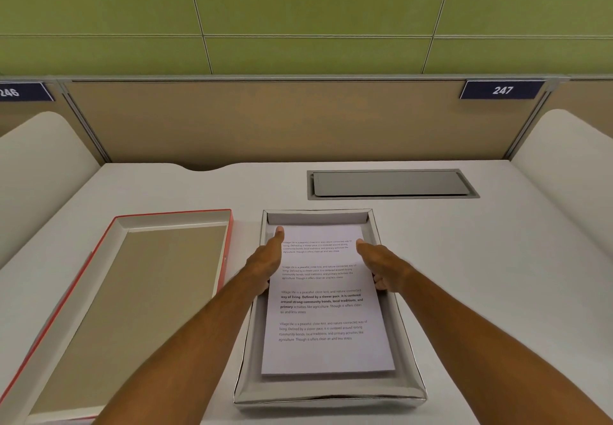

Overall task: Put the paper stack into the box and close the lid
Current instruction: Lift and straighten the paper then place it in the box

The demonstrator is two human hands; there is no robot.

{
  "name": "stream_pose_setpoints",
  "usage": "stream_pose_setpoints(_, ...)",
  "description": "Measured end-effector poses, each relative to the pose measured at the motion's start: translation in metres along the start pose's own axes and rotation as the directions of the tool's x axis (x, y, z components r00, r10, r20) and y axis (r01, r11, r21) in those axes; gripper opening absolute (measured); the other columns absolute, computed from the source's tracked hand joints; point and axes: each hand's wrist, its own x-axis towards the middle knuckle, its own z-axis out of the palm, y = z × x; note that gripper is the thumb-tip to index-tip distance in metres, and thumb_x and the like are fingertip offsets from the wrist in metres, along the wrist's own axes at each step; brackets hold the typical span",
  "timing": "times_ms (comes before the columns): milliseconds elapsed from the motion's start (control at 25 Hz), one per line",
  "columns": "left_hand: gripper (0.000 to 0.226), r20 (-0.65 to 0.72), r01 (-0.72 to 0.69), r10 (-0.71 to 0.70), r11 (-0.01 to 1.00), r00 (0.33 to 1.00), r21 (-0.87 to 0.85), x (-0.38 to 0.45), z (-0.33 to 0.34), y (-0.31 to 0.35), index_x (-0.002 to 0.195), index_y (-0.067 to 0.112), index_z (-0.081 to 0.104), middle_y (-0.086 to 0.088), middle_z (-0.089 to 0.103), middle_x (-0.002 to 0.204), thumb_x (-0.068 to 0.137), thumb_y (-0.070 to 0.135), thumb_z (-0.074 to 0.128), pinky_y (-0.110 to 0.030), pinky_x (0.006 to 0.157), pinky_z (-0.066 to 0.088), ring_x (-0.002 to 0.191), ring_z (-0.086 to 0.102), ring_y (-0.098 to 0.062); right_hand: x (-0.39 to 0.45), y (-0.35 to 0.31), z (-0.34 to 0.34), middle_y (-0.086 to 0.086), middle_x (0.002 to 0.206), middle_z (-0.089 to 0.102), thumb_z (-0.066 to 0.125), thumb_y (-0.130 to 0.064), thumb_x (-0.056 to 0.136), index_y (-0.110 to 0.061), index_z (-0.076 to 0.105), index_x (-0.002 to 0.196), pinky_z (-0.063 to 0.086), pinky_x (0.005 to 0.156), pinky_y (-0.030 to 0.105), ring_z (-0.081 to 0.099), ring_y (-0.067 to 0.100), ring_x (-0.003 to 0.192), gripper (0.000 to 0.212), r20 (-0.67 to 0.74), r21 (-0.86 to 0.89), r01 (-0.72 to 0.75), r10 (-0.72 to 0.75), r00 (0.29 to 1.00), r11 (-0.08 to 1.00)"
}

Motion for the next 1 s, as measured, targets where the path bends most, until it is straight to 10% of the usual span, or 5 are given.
stream_pose_setpoints(200,0.080,0.090,0.060,-0.051,0.993,0.995,-0.106,-0.020,-0.005,-0.014,0.143,0.016,0.039,-0.018,0.058,0.131,0.089,0.071,0.020,-0.044,0.095,0.036,0.103,0.053,-0.029,-0.023,0.013,-0.006,0.001,0.092,0.064,0.020,-0.065,0.095,-0.029,0.051,0.103,0.036,0.103,0.048,0.057,0.029,0.102,0.049,0.194,0.065,-0.051,0.038,0.980,0.997)
stream_pose_setpoints(480,0.089,0.081,0.090,-0.083,0.992,0.993,-0.085,-0.034,-0.007,-0.036,0.135,0.010,0.045,-0.029,0.046,0.137,0.084,0.076,0.015,-0.055,0.114,0.023,0.136,0.035,-0.045,-0.037,0.033,-0.005,-0.012,0.055,0.068,0.018,-0.068,0.093,-0.033,0.050,0.097,0.041,0.084,0.040,0.060,0.012,0.065,0.047,0.176,0.031,-0.023,0.018,0.984,0.999)
stream_pose_setpoints(680,0.073,0.087,0.006,-0.010,0.999,0.996,0.049,-0.043,-0.006,-0.041,0.144,0.013,0.037,-0.019,0.050,0.143,0.090,0.062,0.042,-0.053,0.111,0.030,0.133,0.043,-0.039,-0.054,0.036,-0.004,0.013,0.139,0.053,0.043,-0.052,0.097,-0.016,0.041,0.138,0.040,0.101,0.044,0.057,0.027,0.112,0.053,0.188,-0.130,0.052,-0.027,0.982,0.990)
stream_pose_setpoints(1000,0.136,0.178,-0.246,0.170,0.628,0.969,0.739,-0.074,0.009,-0.114,0.148,0.026,-0.025,-0.011,0.030,0.150,0.067,0.028,0.084,-0.036,0.102,0.047,0.129,0.045,-0.025,-0.082,0.090,0.022,0.020,0.150,0.032,0.075,-0.028,0.082,-0.026,-0.026,0.150,0.046,0.104,0.037,0.052,0.030,0.125,0.123,0.233,-0.806,0.236,-0.077,0.970,0.542)
